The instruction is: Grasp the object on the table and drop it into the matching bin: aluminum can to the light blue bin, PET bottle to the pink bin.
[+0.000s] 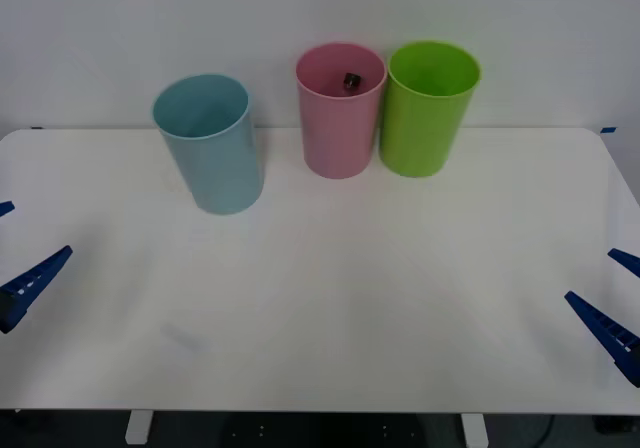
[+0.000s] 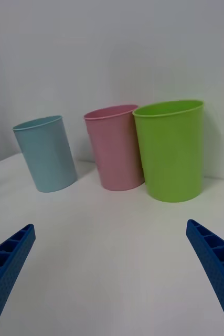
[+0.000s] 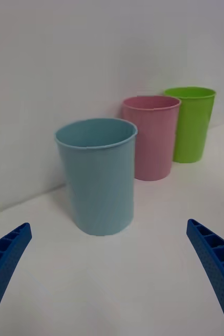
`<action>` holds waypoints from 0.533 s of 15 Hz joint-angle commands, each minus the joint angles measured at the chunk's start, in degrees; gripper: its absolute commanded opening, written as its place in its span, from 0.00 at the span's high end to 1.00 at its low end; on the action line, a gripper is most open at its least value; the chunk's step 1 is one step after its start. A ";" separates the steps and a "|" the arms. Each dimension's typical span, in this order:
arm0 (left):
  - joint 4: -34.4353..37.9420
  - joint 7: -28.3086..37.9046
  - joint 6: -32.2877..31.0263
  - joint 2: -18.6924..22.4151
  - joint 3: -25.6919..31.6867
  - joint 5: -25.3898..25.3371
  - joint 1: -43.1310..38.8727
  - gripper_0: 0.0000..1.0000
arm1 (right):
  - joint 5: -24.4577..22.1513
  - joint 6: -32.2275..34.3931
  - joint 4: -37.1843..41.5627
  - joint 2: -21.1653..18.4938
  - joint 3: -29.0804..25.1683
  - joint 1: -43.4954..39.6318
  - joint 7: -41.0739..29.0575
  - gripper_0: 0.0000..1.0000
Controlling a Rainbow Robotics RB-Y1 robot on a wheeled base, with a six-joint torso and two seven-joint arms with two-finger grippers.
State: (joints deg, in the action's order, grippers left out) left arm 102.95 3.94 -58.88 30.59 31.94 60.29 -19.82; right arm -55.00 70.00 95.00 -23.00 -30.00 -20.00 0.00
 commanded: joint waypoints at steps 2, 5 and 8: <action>-0.03 -2.01 -0.45 0.18 1.02 -3.42 -4.88 0.00 | 0.00 0.00 0.00 0.00 0.00 0.00 0.00 0.00; -0.03 -2.80 -0.45 0.53 1.54 -5.00 -8.75 0.00 | 0.00 0.00 0.00 0.00 0.00 0.00 0.00 0.00; -0.03 -3.42 -0.45 0.44 1.63 -5.79 -10.95 0.00 | 0.00 0.00 0.00 0.00 0.00 0.00 0.00 0.00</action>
State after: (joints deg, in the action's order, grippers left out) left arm 102.94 0.66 -59.34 31.04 33.57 54.67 -30.29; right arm -55.00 70.00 95.00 -23.00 -30.00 -20.00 0.00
